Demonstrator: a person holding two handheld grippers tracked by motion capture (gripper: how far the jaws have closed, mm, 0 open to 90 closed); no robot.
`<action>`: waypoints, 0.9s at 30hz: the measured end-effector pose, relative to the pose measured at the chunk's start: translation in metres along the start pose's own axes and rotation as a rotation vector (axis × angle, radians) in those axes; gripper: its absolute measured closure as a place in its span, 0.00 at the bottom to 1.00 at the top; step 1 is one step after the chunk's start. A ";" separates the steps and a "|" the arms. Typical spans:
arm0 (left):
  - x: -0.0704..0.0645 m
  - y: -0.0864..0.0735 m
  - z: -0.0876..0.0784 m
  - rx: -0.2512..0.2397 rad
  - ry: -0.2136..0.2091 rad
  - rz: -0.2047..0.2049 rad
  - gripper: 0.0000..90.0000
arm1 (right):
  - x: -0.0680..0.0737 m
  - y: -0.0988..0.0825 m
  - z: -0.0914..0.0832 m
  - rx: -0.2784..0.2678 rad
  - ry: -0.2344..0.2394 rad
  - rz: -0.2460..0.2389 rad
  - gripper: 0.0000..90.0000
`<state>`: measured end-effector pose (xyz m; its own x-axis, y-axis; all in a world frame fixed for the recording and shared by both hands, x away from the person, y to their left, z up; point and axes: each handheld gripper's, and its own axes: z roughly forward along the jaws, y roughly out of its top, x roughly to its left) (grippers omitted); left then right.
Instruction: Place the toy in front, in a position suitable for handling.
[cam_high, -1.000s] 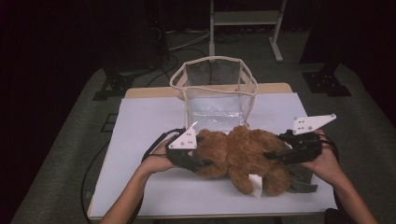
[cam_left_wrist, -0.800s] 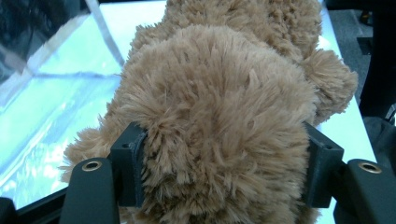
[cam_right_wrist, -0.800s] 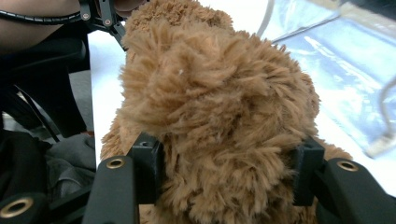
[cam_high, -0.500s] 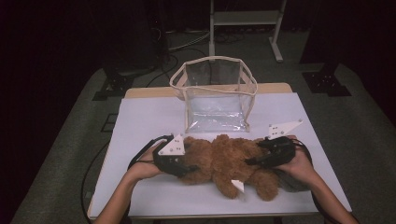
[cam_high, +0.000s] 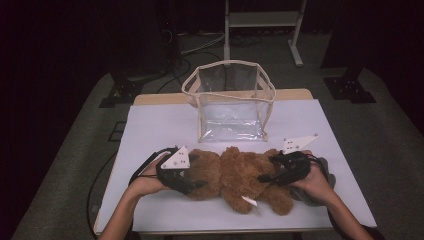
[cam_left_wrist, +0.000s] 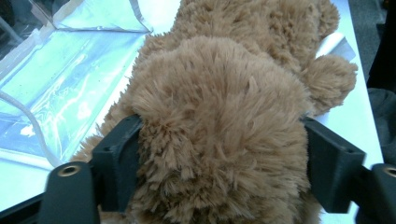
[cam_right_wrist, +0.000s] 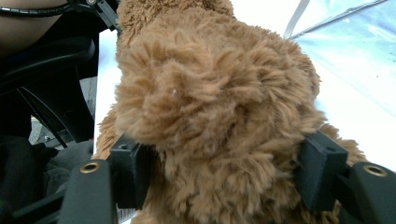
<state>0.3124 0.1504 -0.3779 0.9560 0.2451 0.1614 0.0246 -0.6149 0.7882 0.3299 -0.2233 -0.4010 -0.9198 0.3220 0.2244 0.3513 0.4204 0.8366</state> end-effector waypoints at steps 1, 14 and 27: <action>0.000 0.000 -0.001 -0.004 -0.001 0.001 0.23 | 0.000 0.000 -0.002 -0.003 0.000 0.002 0.33; 0.003 0.007 -0.007 -0.076 0.011 -0.021 0.17 | -0.001 0.000 -0.026 -0.037 -0.016 0.024 0.32; 0.003 0.006 -0.012 -0.080 0.037 -0.045 0.09 | -0.018 0.022 -0.055 -0.040 -0.054 0.048 0.32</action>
<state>0.3122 0.1564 -0.3651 0.9430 0.2993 0.1456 0.0422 -0.5414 0.8397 0.3446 -0.2666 -0.3593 -0.8910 0.3866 0.2381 0.3862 0.3697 0.8451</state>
